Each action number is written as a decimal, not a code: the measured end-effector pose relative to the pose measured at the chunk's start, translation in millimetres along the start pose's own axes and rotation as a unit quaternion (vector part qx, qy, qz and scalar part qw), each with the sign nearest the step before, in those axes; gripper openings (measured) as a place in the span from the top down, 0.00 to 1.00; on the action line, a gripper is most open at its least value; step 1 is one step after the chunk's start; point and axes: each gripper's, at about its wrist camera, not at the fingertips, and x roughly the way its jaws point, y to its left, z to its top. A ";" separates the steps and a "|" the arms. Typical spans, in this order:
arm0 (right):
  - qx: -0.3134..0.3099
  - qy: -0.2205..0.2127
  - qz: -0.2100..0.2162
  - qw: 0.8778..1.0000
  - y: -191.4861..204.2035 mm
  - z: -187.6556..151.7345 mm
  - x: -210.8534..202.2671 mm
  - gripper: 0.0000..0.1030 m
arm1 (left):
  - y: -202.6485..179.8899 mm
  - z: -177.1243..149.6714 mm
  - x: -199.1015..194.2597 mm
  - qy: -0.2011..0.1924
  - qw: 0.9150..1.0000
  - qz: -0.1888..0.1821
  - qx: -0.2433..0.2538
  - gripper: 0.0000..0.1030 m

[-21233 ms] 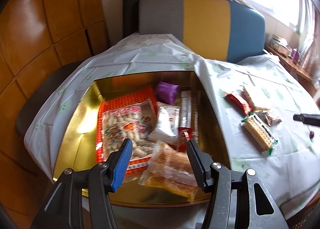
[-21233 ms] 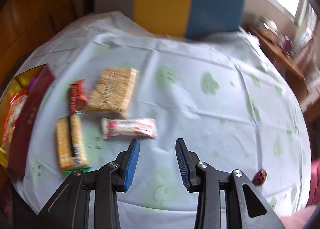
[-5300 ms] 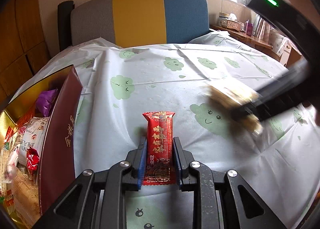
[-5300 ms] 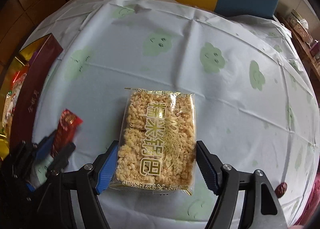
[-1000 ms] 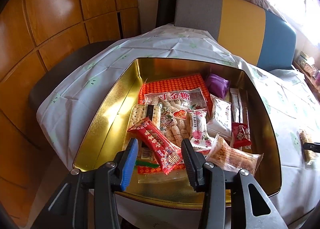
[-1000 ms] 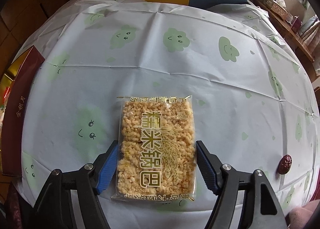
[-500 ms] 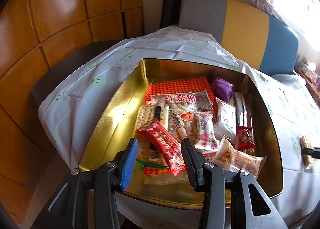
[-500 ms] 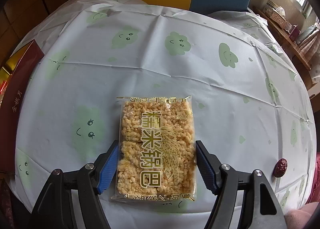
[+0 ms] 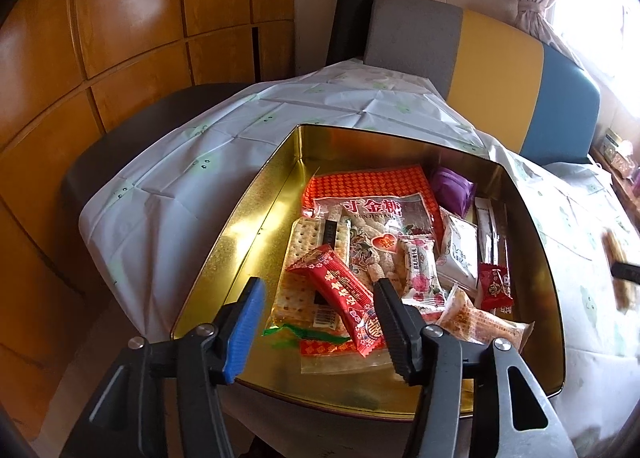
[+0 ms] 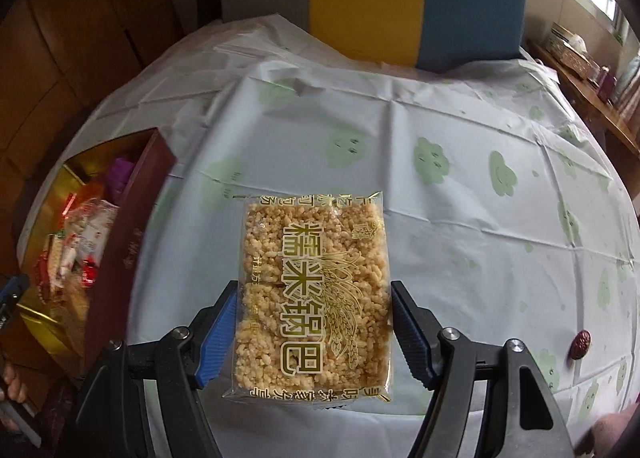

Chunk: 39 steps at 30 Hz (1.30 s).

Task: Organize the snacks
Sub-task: 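Carry the puffed-rice bag over the tray and open the right gripper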

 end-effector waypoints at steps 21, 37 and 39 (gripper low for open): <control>-0.157 0.043 0.110 0.981 220.7 26.6 55.5 0.29 | 9.9 2.6 -0.5 -0.004 1.000 0.001 -0.017 0.33; -0.117 -0.008 0.126 0.985 198.8 11.1 48.1 0.28 | 5.4 0.9 -3.8 -0.009 1.000 0.008 -0.008 0.33; -0.114 -0.026 0.124 0.985 193.8 9.4 36.9 0.28 | 4.4 1.1 -6.3 -0.013 1.000 0.009 -0.007 0.33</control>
